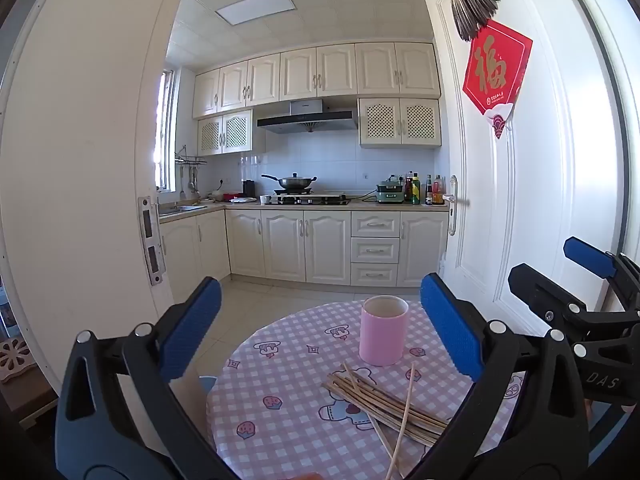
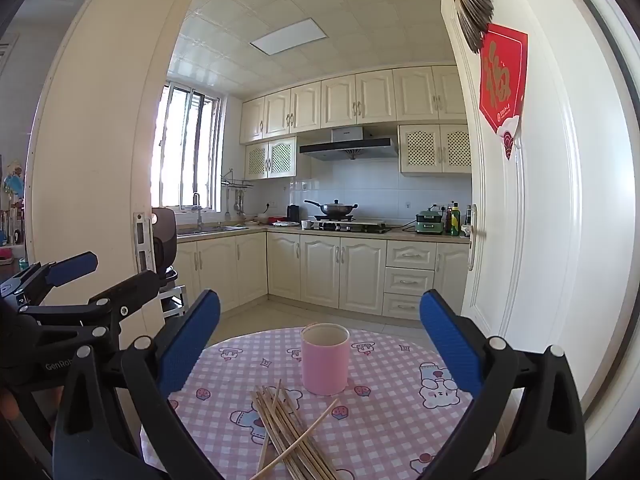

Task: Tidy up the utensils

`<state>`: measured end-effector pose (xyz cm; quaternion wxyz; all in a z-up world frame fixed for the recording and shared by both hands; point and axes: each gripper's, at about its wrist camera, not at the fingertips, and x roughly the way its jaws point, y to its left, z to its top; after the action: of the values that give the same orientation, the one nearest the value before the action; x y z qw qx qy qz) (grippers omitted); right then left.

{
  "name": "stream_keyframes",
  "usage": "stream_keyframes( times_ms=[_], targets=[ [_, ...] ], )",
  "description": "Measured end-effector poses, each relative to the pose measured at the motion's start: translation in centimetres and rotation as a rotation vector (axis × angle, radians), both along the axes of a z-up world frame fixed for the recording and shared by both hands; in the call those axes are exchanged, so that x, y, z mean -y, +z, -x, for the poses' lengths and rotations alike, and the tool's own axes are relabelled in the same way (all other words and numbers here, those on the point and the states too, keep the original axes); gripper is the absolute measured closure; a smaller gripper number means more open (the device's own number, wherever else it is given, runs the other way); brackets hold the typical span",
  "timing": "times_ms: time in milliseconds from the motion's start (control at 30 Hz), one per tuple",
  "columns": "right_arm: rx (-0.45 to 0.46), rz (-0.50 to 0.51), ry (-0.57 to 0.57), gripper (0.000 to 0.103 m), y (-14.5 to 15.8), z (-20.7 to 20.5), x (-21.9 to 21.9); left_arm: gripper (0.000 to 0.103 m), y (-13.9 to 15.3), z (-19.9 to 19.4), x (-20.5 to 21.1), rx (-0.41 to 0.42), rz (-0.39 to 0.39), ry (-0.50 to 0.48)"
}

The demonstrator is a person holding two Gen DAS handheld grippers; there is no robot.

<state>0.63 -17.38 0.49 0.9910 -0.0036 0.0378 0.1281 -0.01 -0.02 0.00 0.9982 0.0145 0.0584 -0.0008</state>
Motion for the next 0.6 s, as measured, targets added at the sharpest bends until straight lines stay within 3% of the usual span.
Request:
stream_keyframes(
  times_ms=[600],
  targets=[
    [-0.006,-0.001,0.001,0.007,0.02,0.00,0.02,0.006,0.00,-0.03,0.00,-0.004,0.003,0.001]
  ],
)
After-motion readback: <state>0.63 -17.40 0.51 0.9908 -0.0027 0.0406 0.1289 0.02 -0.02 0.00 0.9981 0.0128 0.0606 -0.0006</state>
